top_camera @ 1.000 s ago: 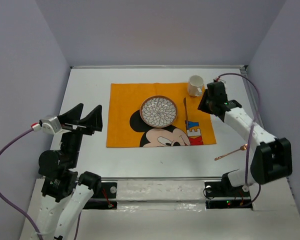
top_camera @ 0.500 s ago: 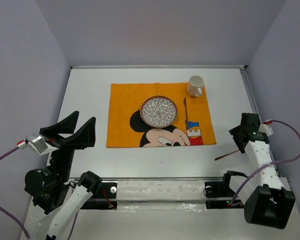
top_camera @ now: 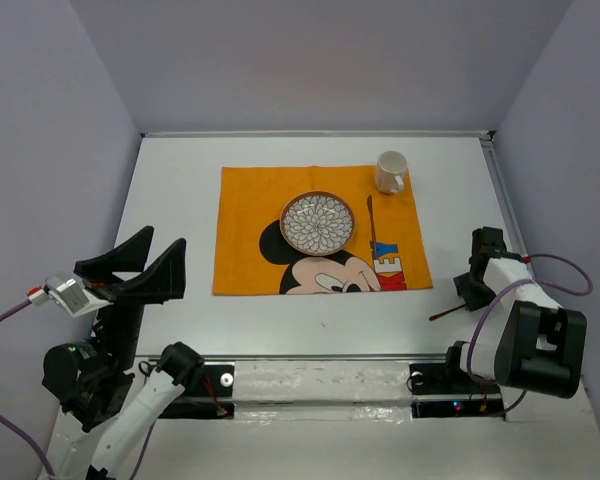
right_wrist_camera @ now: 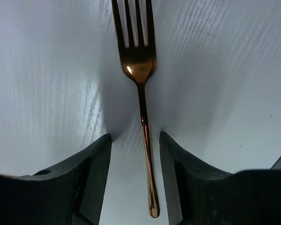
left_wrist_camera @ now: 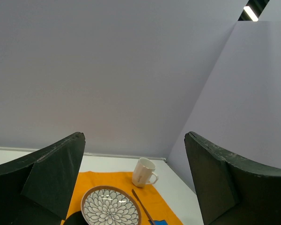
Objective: Set the dinner table for one person
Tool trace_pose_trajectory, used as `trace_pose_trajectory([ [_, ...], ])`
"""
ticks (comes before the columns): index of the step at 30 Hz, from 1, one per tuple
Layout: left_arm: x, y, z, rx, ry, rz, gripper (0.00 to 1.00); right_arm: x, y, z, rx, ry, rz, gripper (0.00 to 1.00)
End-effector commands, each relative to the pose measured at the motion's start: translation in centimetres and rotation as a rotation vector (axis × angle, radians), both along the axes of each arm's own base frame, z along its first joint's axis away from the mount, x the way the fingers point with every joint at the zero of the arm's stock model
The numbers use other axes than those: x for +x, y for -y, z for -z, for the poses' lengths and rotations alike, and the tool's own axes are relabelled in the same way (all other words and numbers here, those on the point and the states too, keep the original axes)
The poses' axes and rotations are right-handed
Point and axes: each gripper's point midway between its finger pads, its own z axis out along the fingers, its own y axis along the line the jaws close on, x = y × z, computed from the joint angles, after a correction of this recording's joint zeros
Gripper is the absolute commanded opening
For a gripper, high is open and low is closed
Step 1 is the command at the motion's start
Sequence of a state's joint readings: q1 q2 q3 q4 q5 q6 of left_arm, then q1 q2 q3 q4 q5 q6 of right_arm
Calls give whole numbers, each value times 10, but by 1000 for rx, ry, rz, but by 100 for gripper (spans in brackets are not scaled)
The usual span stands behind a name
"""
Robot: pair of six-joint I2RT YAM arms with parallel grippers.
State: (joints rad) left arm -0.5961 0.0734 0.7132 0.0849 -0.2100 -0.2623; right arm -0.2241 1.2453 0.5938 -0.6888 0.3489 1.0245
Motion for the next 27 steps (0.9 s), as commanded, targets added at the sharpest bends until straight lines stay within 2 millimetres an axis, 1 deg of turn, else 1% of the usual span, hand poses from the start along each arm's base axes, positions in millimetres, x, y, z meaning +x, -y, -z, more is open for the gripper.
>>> trace_pose_trajectory([
  [1, -5, -7, -10, -9, 33, -19, 99, 16, 7, 14, 8, 44, 75, 47],
  [2, -6, -7, -10, -9, 33, -20, 99, 16, 7, 16, 7, 42, 75, 40],
  [3, -4, -7, -10, -8, 30, -25, 99, 21, 7, 17, 11, 63, 64, 34],
  [4, -5, -7, -10, -7, 30, -24, 99, 22, 9, 18, 10, 70, 64, 23],
  [7, -2, -5, -9, -1, 23, -21, 99, 26, 14, 17, -18, 81, 47, 12],
  [9, 0, -3, -7, 4, 16, -22, 99, 33, 14, 16, -14, 93, 20, 10],
  [12, 5, -1, -5, 14, 3, -26, 99, 46, 16, 10, -18, 116, -10, 1],
  [13, 6, -1, -4, 15, -2, -30, 99, 53, 17, 7, -20, 127, -23, 0],
  [16, 10, 0, -2, 25, -14, -37, 99, 64, 18, 2, -23, 119, -81, 0],
  [18, 11, 1, -1, 26, -18, -36, 99, 72, 23, -6, -44, 127, -109, 0],
  [19, 11, 1, -1, 26, -18, -36, 99, 67, 28, -11, -78, 101, -131, 0],
  [20, 12, 2, 0, 29, -21, -36, 99, 68, 32, -24, -112, 119, -156, 0],
  [22, 14, 3, 1, 35, -27, -35, 99, 63, 37, -39, -156, 137, -168, 0],
  [23, 14, 4, 1, 34, -28, -34, 99, 66, 37, -59, -183, 199, -190, 0],
  [26, 17, 6, 3, 42, -36, -36, 99, 68, 28, -84, -191, 273, -289, 0],
  [27, 19, 7, 4, 46, -41, -36, 99, 67, 27, -98, -209, 304, -312, 0],
])
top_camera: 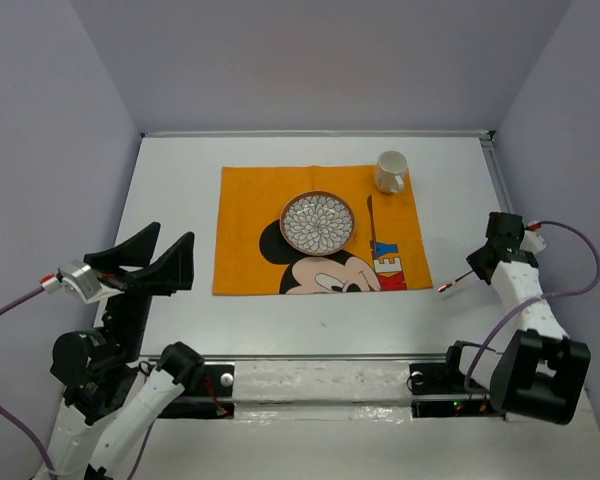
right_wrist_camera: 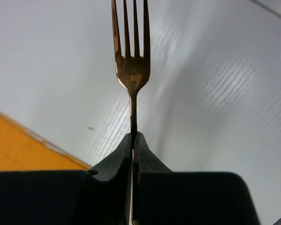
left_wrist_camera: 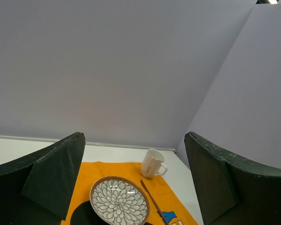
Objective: Set the dinner table for one person
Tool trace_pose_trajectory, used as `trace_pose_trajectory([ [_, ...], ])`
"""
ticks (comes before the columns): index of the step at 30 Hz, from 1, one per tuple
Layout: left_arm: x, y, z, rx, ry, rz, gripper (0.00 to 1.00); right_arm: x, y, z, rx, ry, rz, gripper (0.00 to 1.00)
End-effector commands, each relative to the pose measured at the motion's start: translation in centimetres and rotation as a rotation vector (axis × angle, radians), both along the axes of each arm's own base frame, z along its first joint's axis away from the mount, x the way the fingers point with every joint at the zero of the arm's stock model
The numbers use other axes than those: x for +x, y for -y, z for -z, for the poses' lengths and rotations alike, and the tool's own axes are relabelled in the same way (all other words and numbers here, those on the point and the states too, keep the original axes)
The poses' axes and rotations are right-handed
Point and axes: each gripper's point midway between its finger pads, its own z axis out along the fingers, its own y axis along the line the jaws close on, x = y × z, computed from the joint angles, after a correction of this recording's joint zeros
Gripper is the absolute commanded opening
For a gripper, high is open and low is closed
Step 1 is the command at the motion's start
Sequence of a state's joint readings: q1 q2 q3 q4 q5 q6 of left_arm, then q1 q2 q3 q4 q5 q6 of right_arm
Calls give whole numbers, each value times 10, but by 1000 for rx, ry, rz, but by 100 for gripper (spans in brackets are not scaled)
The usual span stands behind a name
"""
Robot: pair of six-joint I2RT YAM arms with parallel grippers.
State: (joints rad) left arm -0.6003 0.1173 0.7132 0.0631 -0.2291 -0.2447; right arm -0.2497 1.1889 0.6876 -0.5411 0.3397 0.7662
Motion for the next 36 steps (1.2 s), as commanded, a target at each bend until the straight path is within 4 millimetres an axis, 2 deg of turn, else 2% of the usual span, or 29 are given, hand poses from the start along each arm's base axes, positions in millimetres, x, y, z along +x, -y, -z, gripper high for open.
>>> trace_pose_trajectory([
  [1, 7, 2, -6, 9, 8, -15, 99, 13, -3, -59, -73, 137, -147, 0],
  [3, 9, 4, -4, 16, 0, -15, 99, 18, -18, -73, -73, 157, -232, 0],
  [4, 12, 6, -2, 23, -8, -15, 99, 24, -30, -87, -64, 189, -280, 0],
  [6, 15, 6, -1, 27, -14, -22, 99, 35, -73, -99, -35, 220, -424, 0],
  [7, 17, 6, 0, 33, -22, -30, 99, 44, -113, -108, -16, 236, -533, 0],
  [8, 19, 6, 1, 34, -24, -36, 99, 51, -112, -113, -28, 240, -525, 0],
  [9, 21, 6, 3, 37, -31, -40, 99, 54, -155, -118, -1, 256, -629, 0],
  [11, 26, 6, 5, 46, -44, -57, 99, 77, -198, -131, -12, 276, -706, 0],
  [12, 30, 7, 8, 56, -57, -62, 99, 78, -237, -138, -11, 297, -788, 0],
  [13, 33, 7, 10, 57, -63, -71, 99, 85, -258, -141, -9, 301, -824, 0],
  [14, 36, 6, 12, 61, -73, -81, 99, 103, -289, -146, -16, 306, -868, 0],
  [15, 40, 8, 16, 71, -87, -85, 99, 110, -312, -151, -24, 323, -902, 0],
  [16, 43, 8, 18, 77, -99, -93, 99, 107, -346, -153, -21, 333, -971, 0],
  [17, 45, 8, 19, 81, -104, -96, 99, 118, -369, -129, -29, 283, -1001, 0],
  [18, 47, 8, 21, 84, -111, -102, 99, 132, -399, -152, 6, 360, -1025, 0],
  [19, 50, 9, 24, 90, -123, -105, 99, 128, -430, -150, 55, 365, -1091, 0],
  [20, 52, 9, 25, 91, -130, -111, 99, 132, -449, -150, 74, 379, -1115, 0],
  [21, 55, 8, 27, 93, -136, -118, 99, 146, -477, -145, 83, 394, -1133, 0],
  [24, 58, 8, 30, 97, -146, -127, 99, 154, -519, -134, 108, 398, -1174, 0],
  [25, 59, 8, 31, 100, -152, -129, 99, 160, -527, -104, 102, 344, -1174, 0],
  [26, 60, 8, 32, 102, -154, -130, 99, 164, -541, -116, 138, 372, -1184, 0],
  [27, 61, 9, 33, 104, -158, -130, 99, 167, -546, -109, 152, 361, -1177, 0],
  [28, 62, 9, 33, 105, -159, -132, 99, 165, -553, -90, 151, 330, -1184, 0],
  [29, 62, 9, 33, 107, -160, -129, 99, 168, -559, -94, 167, 344, -1183, 0],
  [31, 63, 9, 33, 107, -161, -129, 99, 167, -568, -86, 179, 339, -1185, 0],
  [32, 63, 10, 34, 109, -161, -127, 99, 169, -571, -69, 174, 312, -1188, 0],
  [33, 64, 9, 34, 108, -163, -131, 99, 168, -580, -72, 186, 325, -1192, 0],
  [36, 64, 10, 34, 109, -163, -128, 99, 169, -581, -44, 178, 271, -1180, 0],
])
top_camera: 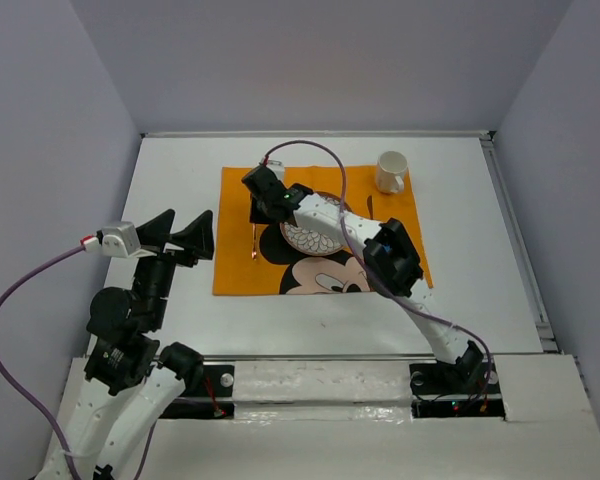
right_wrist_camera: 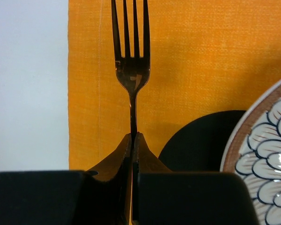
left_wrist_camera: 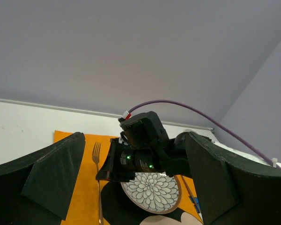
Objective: Set the dinner table for one person
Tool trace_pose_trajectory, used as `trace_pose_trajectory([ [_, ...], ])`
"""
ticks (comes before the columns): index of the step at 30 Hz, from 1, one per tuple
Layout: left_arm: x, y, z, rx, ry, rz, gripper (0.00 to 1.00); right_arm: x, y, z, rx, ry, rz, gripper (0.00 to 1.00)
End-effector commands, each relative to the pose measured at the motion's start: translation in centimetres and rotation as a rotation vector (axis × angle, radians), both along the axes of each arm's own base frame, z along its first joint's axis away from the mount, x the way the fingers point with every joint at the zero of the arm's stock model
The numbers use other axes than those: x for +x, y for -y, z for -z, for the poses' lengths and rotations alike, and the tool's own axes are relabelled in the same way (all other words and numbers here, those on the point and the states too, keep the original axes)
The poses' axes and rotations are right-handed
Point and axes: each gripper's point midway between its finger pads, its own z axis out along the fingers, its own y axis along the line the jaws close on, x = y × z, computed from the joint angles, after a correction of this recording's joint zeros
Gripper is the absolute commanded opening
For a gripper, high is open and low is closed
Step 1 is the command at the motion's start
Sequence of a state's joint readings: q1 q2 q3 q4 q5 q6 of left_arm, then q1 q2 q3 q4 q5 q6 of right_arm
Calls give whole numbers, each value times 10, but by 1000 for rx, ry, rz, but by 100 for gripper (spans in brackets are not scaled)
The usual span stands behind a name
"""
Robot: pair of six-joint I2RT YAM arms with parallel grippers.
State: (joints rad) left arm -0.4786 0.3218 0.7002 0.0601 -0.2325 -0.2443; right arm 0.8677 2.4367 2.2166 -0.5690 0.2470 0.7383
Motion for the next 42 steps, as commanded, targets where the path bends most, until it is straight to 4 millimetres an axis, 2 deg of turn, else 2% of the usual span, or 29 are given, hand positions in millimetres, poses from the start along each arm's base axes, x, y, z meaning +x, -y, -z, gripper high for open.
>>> trace_pose_trajectory([
  [1, 2, 1, -7, 0, 27, -1, 99, 1, -16, -13, 56, 3, 11, 0],
  [3, 2, 0, -7, -2, 26, -2, 99, 0, -14, 2, 34, -15, 16, 0],
  [7, 2, 1, -7, 0, 27, 2, 99, -2, -12, 16, 16, -35, 20, 0],
  [20, 1, 2, -8, -3, 30, 7, 99, -2, -10, 36, -14, -51, 21, 0],
  [22, 2, 2, -7, 0, 28, 7, 99, -2, -11, 38, -16, -50, 19, 5],
  [25, 2, 2, -7, -1, 27, 7, 99, -1, -10, 36, -18, -43, 23, 22],
  [26, 2, 2, -7, -1, 27, 7, 99, -1, -9, 37, -20, -45, 23, 30],
  [29, 3, 2, -6, 1, 25, 4, 99, -1, -9, 32, -17, -37, 21, 45],
  [31, 3, 2, -6, 1, 24, 4, 99, 0, -10, 27, -10, -30, 17, 45],
  [34, 4, 1, -6, 3, 22, -2, 99, 0, -11, 7, 14, -7, 7, 52],
  [35, 5, 1, -5, 5, 19, -4, 99, 2, -13, -13, 40, 21, 4, 52],
  [37, 6, 0, -4, 6, 16, -12, 99, -2, -15, -33, 53, 64, -15, 62],
  [38, 6, 0, -4, 8, 15, -11, 99, -6, -16, -63, 84, 104, -24, 68],
  [39, 6, -1, -4, 8, 14, -16, 99, -9, -11, -67, 73, 115, -34, 73],
  [41, 7, -3, -3, 7, 13, -28, 99, -10, -6, -93, 103, 169, -37, 82],
  [42, 7, -4, -3, 5, 12, -32, 99, -18, 0, -132, 142, 222, -29, 98],
])
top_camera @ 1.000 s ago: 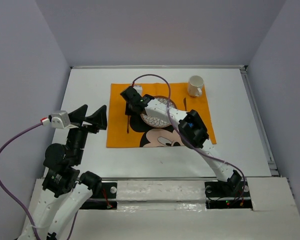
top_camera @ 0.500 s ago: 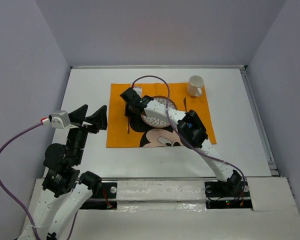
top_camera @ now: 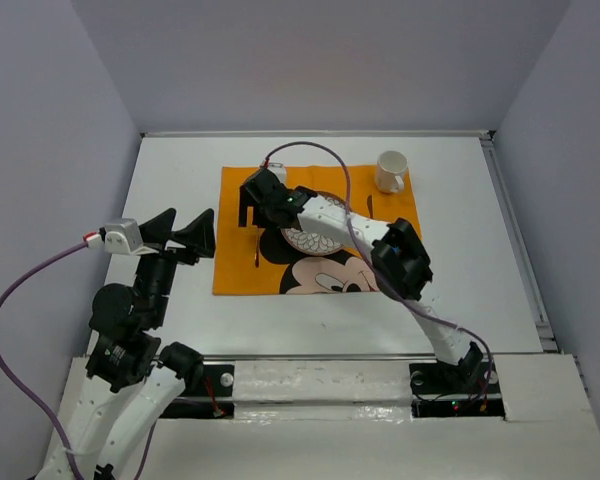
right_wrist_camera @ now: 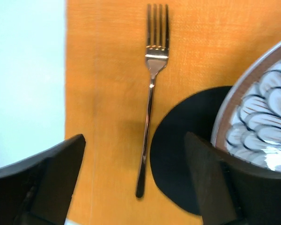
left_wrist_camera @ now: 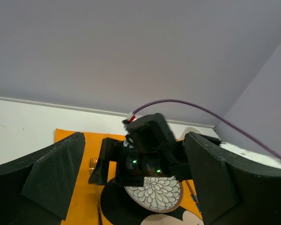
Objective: Set the dinner table for one person
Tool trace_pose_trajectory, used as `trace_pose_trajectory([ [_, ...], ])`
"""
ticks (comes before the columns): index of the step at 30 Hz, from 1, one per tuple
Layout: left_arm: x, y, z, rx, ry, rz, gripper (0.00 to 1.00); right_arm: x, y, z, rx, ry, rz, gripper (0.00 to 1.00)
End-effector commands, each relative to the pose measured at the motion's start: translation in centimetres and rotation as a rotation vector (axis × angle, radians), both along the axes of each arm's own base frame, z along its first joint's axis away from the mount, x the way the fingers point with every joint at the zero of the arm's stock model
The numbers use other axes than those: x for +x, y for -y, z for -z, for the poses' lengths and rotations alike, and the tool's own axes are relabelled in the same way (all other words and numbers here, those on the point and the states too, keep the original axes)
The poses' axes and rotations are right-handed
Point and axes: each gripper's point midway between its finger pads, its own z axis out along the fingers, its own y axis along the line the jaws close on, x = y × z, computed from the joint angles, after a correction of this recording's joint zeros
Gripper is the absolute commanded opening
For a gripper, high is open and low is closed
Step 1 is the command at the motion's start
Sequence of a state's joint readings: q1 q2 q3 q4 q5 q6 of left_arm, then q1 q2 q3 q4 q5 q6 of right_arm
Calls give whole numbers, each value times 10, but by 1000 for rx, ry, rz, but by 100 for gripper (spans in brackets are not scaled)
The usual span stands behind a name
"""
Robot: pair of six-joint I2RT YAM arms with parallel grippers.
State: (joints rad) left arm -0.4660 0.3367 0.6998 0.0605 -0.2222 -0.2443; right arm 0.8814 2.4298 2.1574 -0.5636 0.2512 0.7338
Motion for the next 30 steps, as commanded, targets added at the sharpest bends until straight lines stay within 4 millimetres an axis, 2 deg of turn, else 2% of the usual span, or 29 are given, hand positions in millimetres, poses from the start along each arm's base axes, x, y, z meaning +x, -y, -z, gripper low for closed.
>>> trace_pose_trajectory([
  [1, 3, -6, -5, -4, 23, -40, 99, -9, 6, -147, 174, 259, -18, 100],
  [2, 4, -8, -5, -4, 21, -50, 99, -17, 10, -158, 185, 283, -28, 100],
  [3, 4, -10, -4, -7, 21, -57, 99, -29, 27, -184, 214, 338, -37, 100],
  [5, 5, -13, -3, -9, 16, -75, 99, -44, 45, -211, 242, 421, -60, 100],
  [6, 5, -14, -2, -9, 13, -81, 99, -62, 64, -254, 283, 508, -88, 100],
  [7, 6, -15, -2, -10, 13, -87, 99, -70, 75, -241, 264, 525, -104, 100],
  [9, 7, -17, -1, -8, 9, -98, 99, -81, 102, -252, 237, 577, -97, 100],
  [10, 8, -16, 0, -5, 4, -98, 99, -96, 124, -259, 216, 616, -126, 100],
  [13, 9, -15, 0, 8, 7, -92, 99, -121, 161, -265, 186, 677, -162, 100],
  [14, 9, -16, 1, 6, 5, -96, 99, -136, 190, -268, 190, 709, -134, 100],
  [16, 12, -17, 2, 12, 0, -104, 99, -147, 226, -272, 182, 756, -62, 100],
  [17, 13, -17, 3, 17, -4, -108, 99, -158, 265, -294, 217, 819, 45, 100],
  [18, 15, -20, 5, 15, -11, -127, 99, -162, 281, -277, 196, 815, 82, 100],
  [19, 17, -20, 7, 16, -22, -130, 99, -167, 299, -278, 206, 834, 132, 100],
  [20, 19, -21, 9, 19, -27, -133, 99, -177, 335, -290, 249, 881, 251, 100],
  [21, 20, -21, 8, 18, -28, -136, 99, -179, 348, -275, 239, 874, 301, 100],
  [23, 25, -22, 12, 26, -42, -140, 99, -184, 378, -270, 249, 888, 421, 100],
  [25, 29, -20, 16, 47, -54, -134, 99, -192, 397, -267, 285, 906, 484, 100],
  [28, 38, -15, 22, 55, -82, -103, 99, -200, 417, -275, 289, 937, 529, 100],
  [30, 43, -18, 24, 54, -94, -113, 99, -201, 421, -278, 268, 947, 536, 100],
])
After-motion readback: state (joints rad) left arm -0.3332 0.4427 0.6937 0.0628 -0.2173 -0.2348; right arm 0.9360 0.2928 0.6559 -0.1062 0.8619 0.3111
